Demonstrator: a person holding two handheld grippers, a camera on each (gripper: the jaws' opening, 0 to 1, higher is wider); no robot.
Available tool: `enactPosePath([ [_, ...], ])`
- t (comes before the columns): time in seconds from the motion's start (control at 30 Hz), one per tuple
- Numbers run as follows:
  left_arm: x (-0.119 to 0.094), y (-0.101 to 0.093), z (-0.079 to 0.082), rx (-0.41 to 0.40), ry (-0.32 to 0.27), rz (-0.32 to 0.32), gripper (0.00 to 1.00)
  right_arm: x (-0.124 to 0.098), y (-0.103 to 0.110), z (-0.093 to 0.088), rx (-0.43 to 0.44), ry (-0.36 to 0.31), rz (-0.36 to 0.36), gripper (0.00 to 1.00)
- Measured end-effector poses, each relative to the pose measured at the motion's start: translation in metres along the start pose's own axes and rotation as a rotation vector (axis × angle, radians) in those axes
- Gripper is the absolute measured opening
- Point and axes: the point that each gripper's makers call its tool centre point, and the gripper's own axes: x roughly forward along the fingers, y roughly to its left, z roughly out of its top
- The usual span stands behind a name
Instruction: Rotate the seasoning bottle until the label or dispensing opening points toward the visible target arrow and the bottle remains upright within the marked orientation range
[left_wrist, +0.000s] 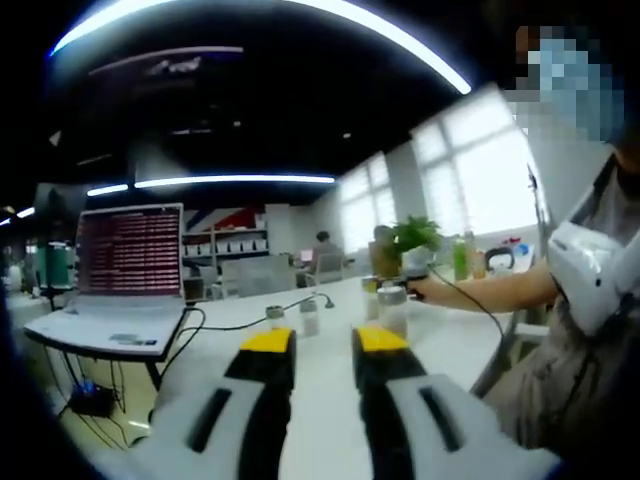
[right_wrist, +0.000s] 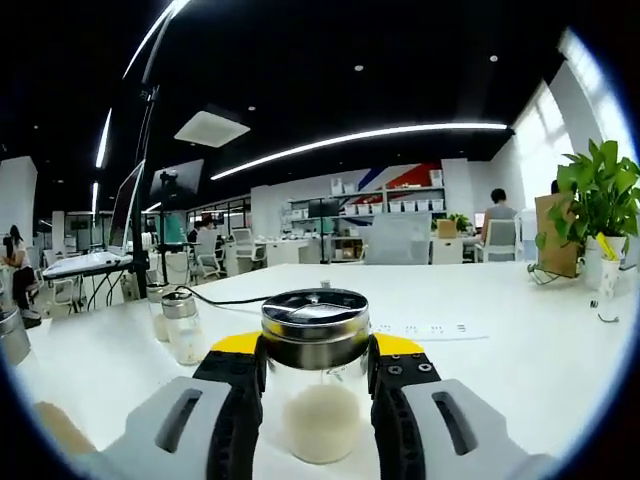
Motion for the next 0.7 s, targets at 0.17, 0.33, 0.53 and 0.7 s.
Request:
enactPosePath([
  [0.17, -0.0003, -0.0005, -0.0011, -0.003, 0.002, -0.001, 0.24, -0.0011, -0.0006, 0.0004, -0.005, -0.004, 0.004, 0.4],
  [0.33, -0.0003, -0.0009, -0.0017, -0.005, 0.001, 0.004, 0.24, -0.0022, -0.0002, 0.0001, -0.006, -0.002, 0.003, 0.4],
  [0.53, 0.0003, -0.0021, -0.0033, -0.005, 0.005, 0.003, 0.24, -0.0057, 0.0001, -0.0001, -0.011, -0.001, 0.007, 0.39],
  [0.7, 0.0005, -0.0033, -0.0025, -0.005, 0.003, 0.003, 0.24, -0.0069, -0.001, -0.0002, -0.009, -0.001, 0.002, 0.39],
])
